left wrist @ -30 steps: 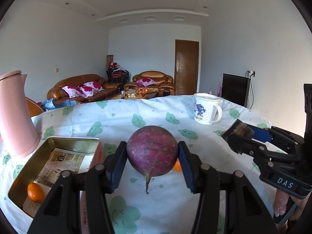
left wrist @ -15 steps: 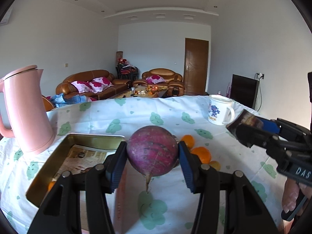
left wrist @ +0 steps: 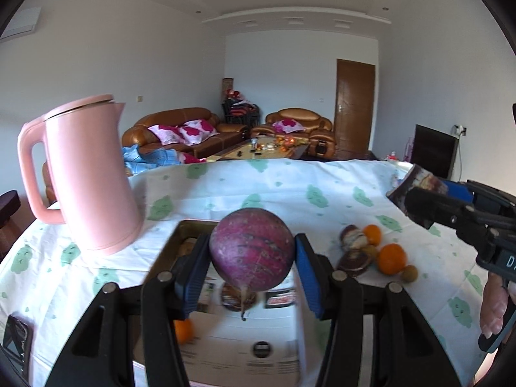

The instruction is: Organize fruits

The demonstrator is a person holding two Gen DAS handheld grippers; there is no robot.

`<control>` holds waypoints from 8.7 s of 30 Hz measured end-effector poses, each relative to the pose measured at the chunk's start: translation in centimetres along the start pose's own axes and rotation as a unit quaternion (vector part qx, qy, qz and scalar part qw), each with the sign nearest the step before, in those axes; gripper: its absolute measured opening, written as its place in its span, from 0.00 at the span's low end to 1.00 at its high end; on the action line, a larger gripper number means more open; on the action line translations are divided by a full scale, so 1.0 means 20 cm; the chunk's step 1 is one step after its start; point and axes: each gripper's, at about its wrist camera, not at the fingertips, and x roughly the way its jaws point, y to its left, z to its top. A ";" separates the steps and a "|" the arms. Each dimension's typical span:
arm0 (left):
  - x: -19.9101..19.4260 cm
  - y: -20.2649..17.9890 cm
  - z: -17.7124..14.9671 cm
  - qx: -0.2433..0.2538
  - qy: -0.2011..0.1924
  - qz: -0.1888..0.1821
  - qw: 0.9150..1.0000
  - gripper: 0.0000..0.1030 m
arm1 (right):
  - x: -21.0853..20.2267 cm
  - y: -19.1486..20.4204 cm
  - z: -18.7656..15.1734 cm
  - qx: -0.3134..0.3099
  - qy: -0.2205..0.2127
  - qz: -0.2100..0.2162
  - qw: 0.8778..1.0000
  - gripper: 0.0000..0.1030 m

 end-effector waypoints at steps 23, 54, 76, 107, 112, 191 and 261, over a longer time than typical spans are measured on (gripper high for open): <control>0.13 0.25 -0.06 0.001 0.060 0.038 0.997 0.52 | 0.41 0.26 -0.01 -0.031 0.058 0.058 0.996 0.41; 0.24 0.22 -0.12 0.020 0.105 0.033 0.994 0.52 | 0.62 0.28 -0.11 -0.024 0.106 0.077 0.991 0.41; 0.24 0.24 -0.12 0.011 0.106 0.045 0.993 0.53 | 0.64 0.30 -0.11 -0.034 0.116 0.070 0.990 0.41; 0.03 -0.13 -0.03 0.021 0.037 -0.005 0.999 0.96 | 0.12 -0.30 -0.25 0.031 0.121 -0.087 0.988 0.58; 0.08 -0.31 -0.06 0.048 0.052 -0.031 0.997 0.96 | 0.04 -0.43 -0.32 0.046 0.143 -0.101 0.983 0.58; 0.47 -0.88 -0.07 0.063 0.139 -0.137 0.979 0.48 | 0.00 -0.71 -0.41 0.103 0.145 -0.127 0.976 0.26; 0.17 -0.83 -0.03 0.059 -0.019 -0.089 0.994 0.48 | -0.22 -0.63 -0.38 0.070 0.021 -0.130 0.989 0.26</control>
